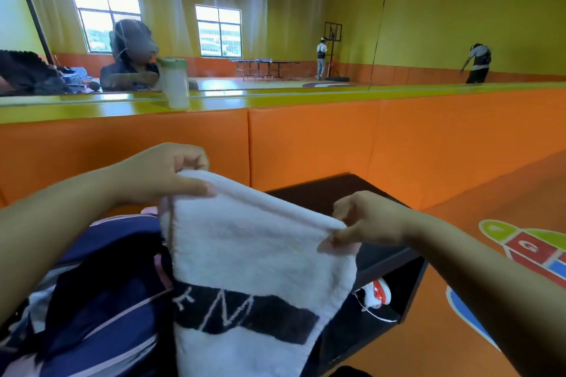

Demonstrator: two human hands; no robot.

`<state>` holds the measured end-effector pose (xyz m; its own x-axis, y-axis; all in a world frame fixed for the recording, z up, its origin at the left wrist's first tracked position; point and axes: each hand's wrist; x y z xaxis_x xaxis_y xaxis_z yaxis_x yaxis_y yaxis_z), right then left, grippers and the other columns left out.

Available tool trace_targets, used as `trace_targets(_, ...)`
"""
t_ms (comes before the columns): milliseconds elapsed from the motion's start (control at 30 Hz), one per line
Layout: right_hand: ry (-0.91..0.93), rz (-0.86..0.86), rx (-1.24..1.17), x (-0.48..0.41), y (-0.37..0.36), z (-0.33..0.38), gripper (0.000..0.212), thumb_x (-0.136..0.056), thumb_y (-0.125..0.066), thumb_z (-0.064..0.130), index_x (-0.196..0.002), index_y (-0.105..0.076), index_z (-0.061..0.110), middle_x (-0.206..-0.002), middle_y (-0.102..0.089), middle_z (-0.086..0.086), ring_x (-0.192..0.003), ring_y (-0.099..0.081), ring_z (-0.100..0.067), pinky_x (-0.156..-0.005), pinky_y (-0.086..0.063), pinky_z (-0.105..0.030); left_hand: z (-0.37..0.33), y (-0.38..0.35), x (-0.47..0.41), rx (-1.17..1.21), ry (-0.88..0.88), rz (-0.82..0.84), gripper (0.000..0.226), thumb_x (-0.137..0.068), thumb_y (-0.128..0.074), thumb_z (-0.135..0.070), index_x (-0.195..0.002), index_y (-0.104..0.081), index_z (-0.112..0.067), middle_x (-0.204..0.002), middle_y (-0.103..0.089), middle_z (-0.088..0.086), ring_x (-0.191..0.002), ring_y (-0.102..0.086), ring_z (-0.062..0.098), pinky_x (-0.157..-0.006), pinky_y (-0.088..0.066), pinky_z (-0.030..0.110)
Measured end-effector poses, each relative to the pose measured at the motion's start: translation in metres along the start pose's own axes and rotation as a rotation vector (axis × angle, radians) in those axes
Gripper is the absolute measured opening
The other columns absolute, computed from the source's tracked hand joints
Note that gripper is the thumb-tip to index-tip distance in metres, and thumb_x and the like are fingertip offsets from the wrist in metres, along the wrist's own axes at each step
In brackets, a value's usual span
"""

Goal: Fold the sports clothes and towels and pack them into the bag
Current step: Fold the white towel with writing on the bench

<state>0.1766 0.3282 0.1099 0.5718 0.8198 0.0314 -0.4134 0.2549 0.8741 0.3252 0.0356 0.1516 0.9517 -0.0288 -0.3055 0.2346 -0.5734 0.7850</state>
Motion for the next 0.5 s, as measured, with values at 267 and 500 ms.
trace_targets(267, 0.062, 0.035, 0.291, 0.005, -0.004, -0.006, 0.028, -0.08, -0.07, 0.042, -0.063, -0.062, 0.021, -0.078, -0.052, 0.007, -0.064, -0.049, -0.007, -0.058, -0.039, -0.028, 0.009, -0.006, 0.011, -0.719, 0.207, 0.452, 0.052, -0.066, -0.045, -0.071, -0.062, -0.055, -0.02, -0.072, -0.06, -0.004, -0.063, -0.051, 0.006, -0.059, -0.038, 0.021)
trace_targets(500, 0.128, 0.063, 0.347, 0.006, -0.019, 0.001, 0.044, -0.086, -0.062, 0.038, -0.051, -0.044, 0.019, -0.074, -0.045, 0.003, -0.058, -0.04, -0.009, -0.058, -0.035, -0.032, 0.011, -0.028, 0.016, -1.18, 0.378, 0.424, 0.034, -0.085, -0.037, -0.05, -0.077, -0.057, -0.024, -0.094, -0.056, -0.006, -0.088, -0.056, 0.015, -0.067, -0.041, 0.029)
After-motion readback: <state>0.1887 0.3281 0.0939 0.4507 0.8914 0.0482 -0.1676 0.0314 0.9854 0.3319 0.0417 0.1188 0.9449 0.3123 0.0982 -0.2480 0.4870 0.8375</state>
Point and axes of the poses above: each hand's wrist, its own x-axis away from the middle knuckle, its own y-axis out of the back of the hand, z = x × y
